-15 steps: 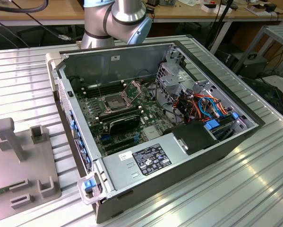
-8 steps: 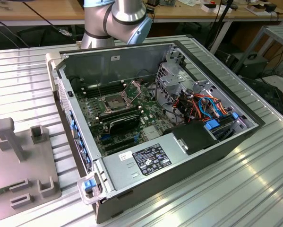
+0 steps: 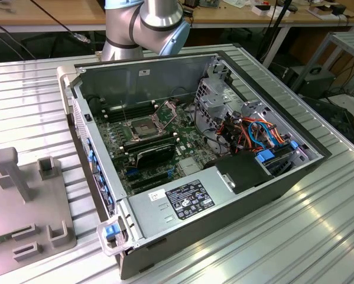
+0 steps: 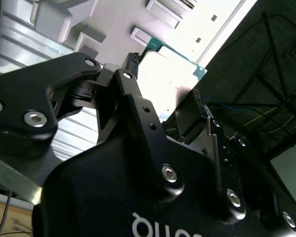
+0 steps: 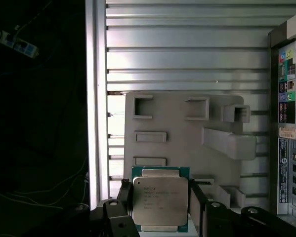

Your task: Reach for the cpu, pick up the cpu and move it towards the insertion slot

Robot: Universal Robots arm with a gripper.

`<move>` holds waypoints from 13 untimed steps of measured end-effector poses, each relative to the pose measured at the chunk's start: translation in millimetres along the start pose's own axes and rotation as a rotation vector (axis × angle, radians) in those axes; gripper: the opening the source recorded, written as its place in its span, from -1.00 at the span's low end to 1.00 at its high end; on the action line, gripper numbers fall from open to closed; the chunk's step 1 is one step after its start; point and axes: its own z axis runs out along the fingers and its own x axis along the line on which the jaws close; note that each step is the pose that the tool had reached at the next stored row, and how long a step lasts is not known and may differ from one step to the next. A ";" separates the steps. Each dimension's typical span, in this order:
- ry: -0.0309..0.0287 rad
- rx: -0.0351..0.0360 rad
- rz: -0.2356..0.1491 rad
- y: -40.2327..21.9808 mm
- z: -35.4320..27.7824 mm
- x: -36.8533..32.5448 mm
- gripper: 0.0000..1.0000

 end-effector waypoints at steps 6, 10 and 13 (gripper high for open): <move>-0.0001 0.0000 0.000 0.2 0.2 -8.9 0.09; -0.0002 -0.0001 0.000 0.2 0.4 -12.9 0.09; -0.0001 0.0000 0.000 0.3 0.4 -15.7 0.09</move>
